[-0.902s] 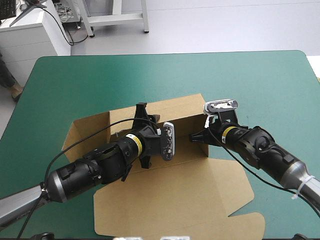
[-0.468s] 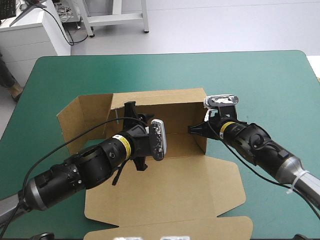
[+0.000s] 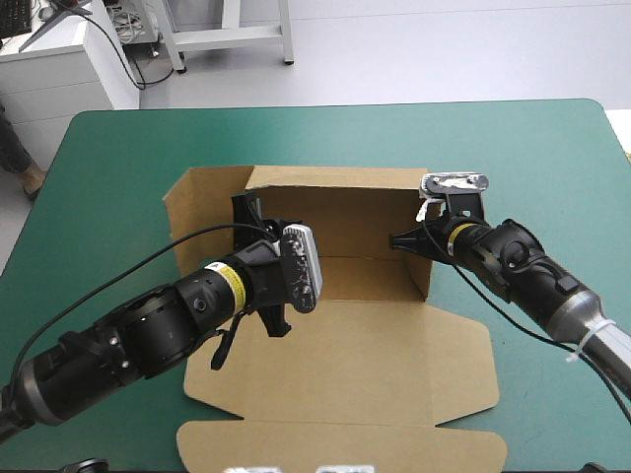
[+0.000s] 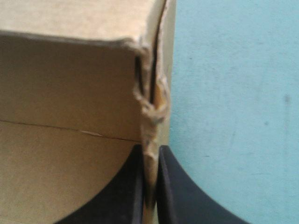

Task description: Fold the box

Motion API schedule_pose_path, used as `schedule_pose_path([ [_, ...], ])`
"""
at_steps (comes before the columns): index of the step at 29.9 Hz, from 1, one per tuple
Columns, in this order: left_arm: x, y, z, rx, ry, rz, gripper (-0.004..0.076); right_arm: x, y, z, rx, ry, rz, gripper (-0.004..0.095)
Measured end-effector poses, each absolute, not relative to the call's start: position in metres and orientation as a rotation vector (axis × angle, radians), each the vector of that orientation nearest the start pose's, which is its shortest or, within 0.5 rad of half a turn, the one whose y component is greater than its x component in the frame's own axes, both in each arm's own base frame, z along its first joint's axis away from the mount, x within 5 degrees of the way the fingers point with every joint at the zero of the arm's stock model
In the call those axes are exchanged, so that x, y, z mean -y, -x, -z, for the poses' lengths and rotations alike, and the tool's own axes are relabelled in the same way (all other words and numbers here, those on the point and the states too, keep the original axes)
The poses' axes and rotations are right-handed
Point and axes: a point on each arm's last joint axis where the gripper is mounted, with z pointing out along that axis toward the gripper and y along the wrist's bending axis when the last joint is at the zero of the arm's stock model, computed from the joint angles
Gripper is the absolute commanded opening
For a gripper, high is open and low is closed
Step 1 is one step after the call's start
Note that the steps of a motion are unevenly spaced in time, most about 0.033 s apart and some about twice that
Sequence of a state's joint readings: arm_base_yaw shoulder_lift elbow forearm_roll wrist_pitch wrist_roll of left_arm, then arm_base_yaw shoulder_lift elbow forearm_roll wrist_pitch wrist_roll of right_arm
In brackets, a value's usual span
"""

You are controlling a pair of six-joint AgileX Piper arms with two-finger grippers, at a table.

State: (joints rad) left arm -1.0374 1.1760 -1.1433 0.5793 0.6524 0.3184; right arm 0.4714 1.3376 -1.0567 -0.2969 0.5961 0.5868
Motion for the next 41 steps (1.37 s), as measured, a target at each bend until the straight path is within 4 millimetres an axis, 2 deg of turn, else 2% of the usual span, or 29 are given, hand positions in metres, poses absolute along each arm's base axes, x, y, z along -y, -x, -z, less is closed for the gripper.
schedule_pose_path([
  [7,0.175,-0.131,-0.425,-1.384,-1.373,-0.096,0.0384,-0.099,-0.269,-0.341,-2.364,0.058,-0.111,-0.0013],
  [11,0.158,-0.123,-0.446,-1.436,-1.255,-0.015,0.0384,-0.093,-0.271,-0.353,-2.377,0.063,-0.084,-0.0013],
  [14,0.147,-0.121,-0.457,-1.496,-1.201,-0.024,0.0382,-0.087,-0.274,-0.358,-2.413,0.066,-0.088,-0.0013],
  [16,0.14,-0.123,-0.461,-1.536,-1.169,-0.079,0.0342,-0.082,-0.278,-0.36,-2.442,0.059,-0.104,-0.0013],
  [22,0.116,-0.132,-0.462,-1.716,-0.94,-0.282,0.0137,-0.07,-0.305,-0.356,-2.565,0.086,-0.131,-0.0013],
  [26,0.1,-0.133,-0.463,-1.823,-0.813,-0.373,0.0075,-0.066,-0.333,-0.346,-2.655,0.106,-0.112,-0.0013],
  [29,0.094,-0.131,-0.469,-1.84,-0.771,-0.377,0.0029,-0.067,-0.355,-0.338,-2.683,0.123,-0.103,-0.0013],
  [36,0.09,-0.127,-0.479,-1.796,-0.848,-0.398,0.0011,-0.074,-0.393,-0.323,-2.669,0.191,-0.137,-0.0013],
  [41,0.1,-0.12,-0.47,-1.813,-1.056,-0.314,0.0011,-0.079,-0.407,-0.307,-2.668,0.205,-0.176,-0.0013],
])
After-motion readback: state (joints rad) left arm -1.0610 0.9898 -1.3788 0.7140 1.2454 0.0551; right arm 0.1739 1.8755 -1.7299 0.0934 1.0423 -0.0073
